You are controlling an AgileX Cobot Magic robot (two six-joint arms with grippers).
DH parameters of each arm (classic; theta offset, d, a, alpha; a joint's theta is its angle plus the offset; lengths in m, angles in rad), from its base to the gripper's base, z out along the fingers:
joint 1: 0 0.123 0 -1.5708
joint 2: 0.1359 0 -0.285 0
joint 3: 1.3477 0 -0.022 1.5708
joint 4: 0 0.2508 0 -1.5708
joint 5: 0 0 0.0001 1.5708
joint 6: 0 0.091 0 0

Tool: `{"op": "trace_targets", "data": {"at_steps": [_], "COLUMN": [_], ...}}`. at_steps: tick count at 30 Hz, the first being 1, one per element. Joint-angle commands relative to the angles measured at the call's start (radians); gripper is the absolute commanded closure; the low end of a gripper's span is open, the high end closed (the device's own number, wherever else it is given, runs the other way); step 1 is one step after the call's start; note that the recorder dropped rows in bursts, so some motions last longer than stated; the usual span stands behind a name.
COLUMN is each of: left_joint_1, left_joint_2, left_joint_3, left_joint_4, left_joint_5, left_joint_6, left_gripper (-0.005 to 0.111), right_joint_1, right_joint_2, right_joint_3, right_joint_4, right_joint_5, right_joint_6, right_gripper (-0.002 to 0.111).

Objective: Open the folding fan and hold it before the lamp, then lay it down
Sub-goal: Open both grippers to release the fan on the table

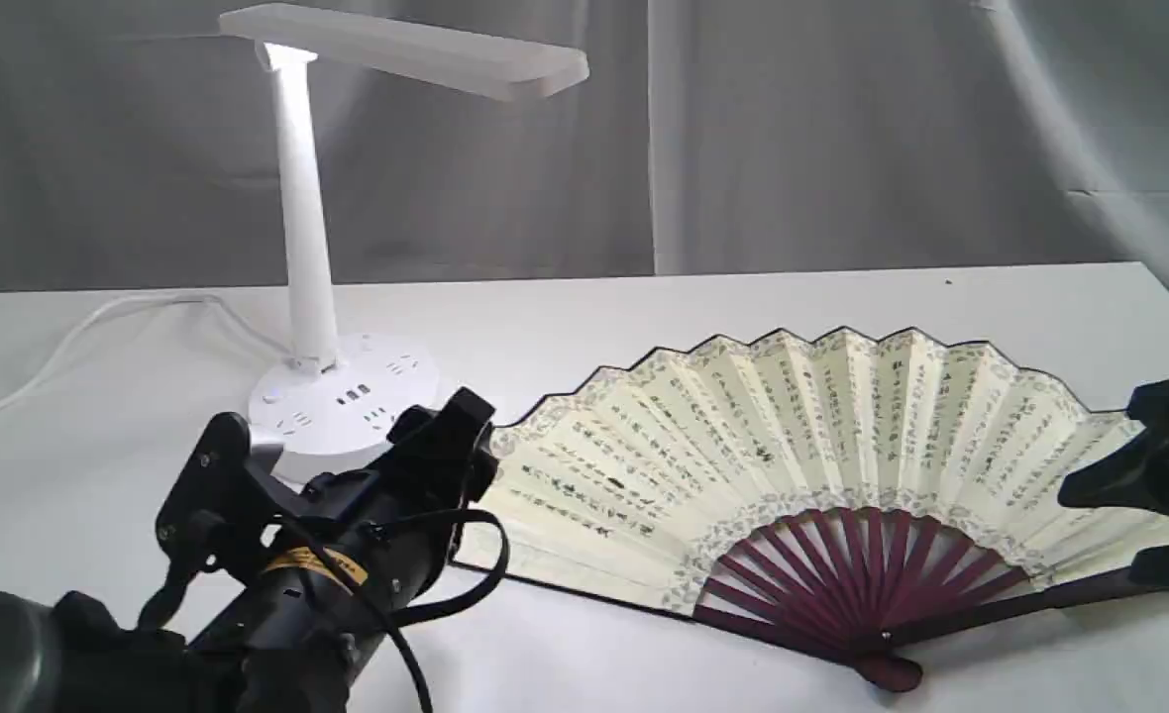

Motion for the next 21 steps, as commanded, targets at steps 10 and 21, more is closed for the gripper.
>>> {"op": "trace_targets", "data": {"at_steps": [10, 21], "left_joint_1": [0.014, 0.233], "left_joint_2": [-0.196, -0.351], "left_joint_3": [-0.002, -0.002], "left_joint_4": [-0.192, -0.144], "left_joint_5": [0.272, 0.859], "left_joint_6": [0.664, 0.945], "left_gripper": [0.068, 0.104], "right_joint_1": [0.115, 0.249], "right_joint_2": [-0.010, -0.010], "right_joint_3": [-0.009, -0.155], "right_joint_4": [-0.058, -0.428], "right_joint_5": [-0.001, 0.053], "right_joint_6": [0.014, 0.279], "right_gripper": [0.052, 0.060]}}
